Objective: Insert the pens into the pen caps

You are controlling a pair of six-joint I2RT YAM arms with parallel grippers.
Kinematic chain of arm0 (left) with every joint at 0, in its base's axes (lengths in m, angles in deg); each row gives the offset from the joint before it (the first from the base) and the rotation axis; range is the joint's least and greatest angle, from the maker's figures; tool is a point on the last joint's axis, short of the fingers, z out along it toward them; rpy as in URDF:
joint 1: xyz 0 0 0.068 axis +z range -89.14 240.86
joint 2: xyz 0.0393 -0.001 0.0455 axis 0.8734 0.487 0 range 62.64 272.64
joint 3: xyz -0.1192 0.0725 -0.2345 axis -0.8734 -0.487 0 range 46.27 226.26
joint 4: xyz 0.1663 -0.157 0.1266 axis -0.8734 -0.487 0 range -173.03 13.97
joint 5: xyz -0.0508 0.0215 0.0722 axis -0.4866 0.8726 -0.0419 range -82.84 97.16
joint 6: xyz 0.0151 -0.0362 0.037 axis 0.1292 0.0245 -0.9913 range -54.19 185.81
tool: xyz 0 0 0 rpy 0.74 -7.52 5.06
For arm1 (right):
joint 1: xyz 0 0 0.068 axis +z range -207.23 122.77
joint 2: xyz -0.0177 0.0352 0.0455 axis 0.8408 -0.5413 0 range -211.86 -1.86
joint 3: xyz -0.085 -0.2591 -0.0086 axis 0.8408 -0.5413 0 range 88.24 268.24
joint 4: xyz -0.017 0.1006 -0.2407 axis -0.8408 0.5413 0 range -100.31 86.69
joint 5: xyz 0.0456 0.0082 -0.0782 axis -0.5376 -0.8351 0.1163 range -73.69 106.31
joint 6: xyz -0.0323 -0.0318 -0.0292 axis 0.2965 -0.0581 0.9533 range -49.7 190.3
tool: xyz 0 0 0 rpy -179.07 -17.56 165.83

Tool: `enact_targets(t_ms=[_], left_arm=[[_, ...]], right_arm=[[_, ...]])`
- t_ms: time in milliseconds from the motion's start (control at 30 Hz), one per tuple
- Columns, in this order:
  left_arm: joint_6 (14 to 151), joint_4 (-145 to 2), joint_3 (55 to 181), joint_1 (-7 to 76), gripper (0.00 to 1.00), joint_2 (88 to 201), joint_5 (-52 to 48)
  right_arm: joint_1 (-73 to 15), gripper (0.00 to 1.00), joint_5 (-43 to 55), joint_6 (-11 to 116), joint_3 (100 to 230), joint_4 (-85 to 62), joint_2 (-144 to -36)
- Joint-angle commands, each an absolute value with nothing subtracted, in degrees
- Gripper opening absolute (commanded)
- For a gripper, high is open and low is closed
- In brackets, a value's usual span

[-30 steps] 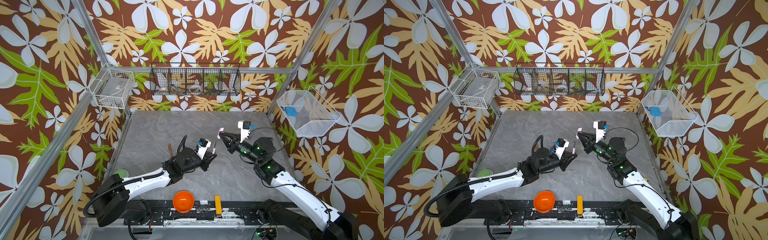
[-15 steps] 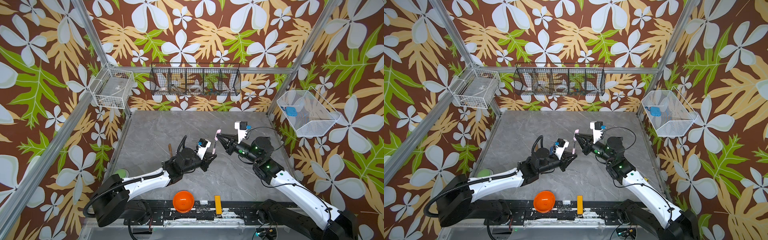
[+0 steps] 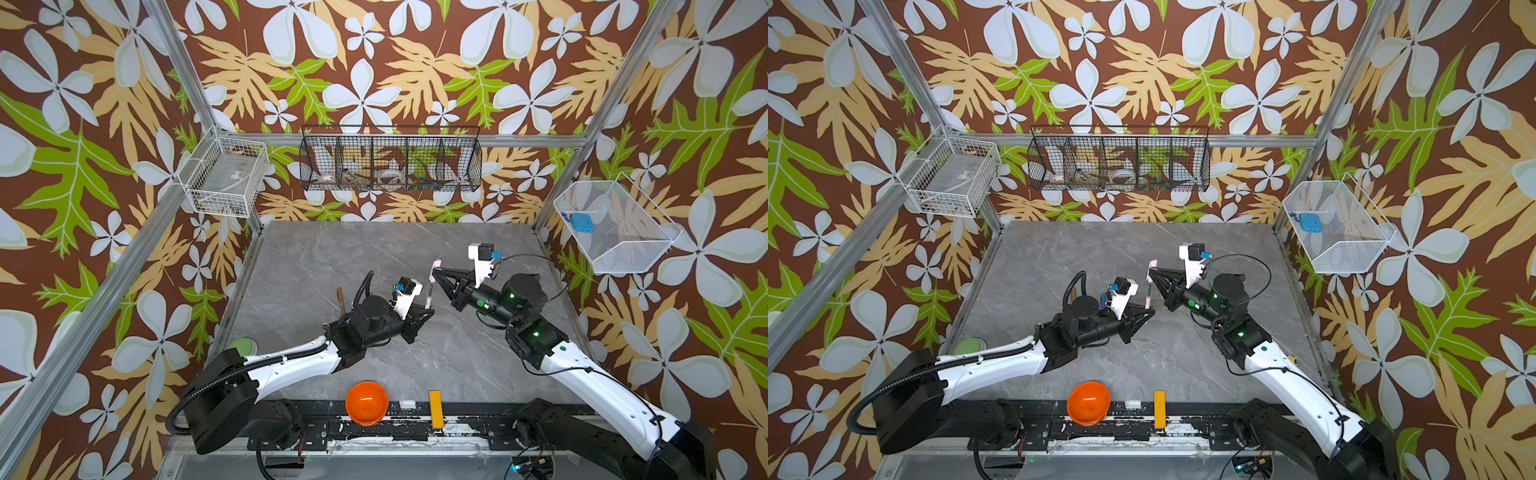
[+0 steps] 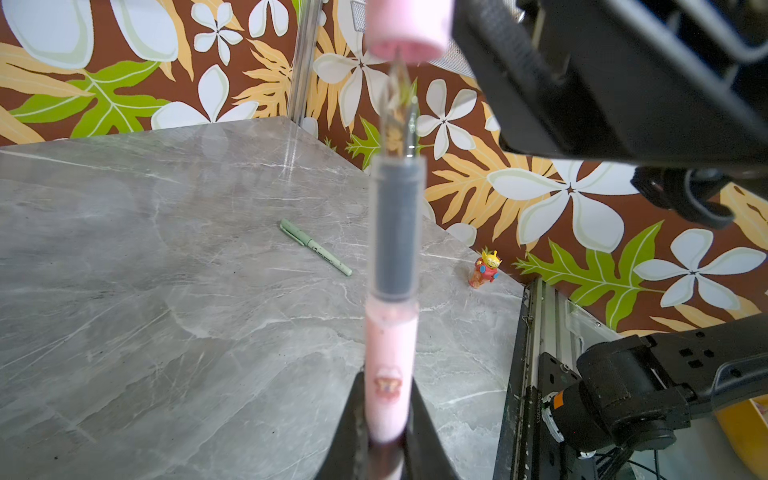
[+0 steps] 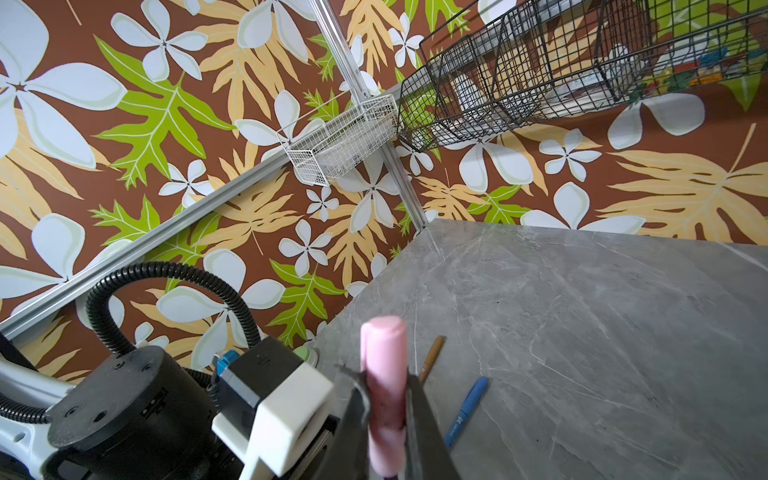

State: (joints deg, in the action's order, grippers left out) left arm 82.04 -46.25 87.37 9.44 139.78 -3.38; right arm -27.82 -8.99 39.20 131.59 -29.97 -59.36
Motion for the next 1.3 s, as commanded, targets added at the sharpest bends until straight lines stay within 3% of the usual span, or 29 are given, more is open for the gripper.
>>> enact_targets(t_ms=[0,967,1133,1267], left_arm=[[82.1,-44.1,87.7,9.4,0.00,139.6,-3.5],[81.1,-43.6,89.1,9.4,0.00,139.7,-2.0],[79.7,-44.9,90.2,9.4,0.00,139.9,-1.0],[79.2,-45.3,90.4,9.4,0.00,140.2,-1.0]], right_arm=[[-27.6,0.14,-9.3,39.7,131.6,-29.7,-59.4],[-27.1,0.15,-9.0,42.7,131.0,-24.4,-57.5],[-26.2,0.44,-7.6,48.6,134.2,-14.4,-55.4],[-26.2,0.53,-6.1,51.4,136.8,-7.9,-54.8]])
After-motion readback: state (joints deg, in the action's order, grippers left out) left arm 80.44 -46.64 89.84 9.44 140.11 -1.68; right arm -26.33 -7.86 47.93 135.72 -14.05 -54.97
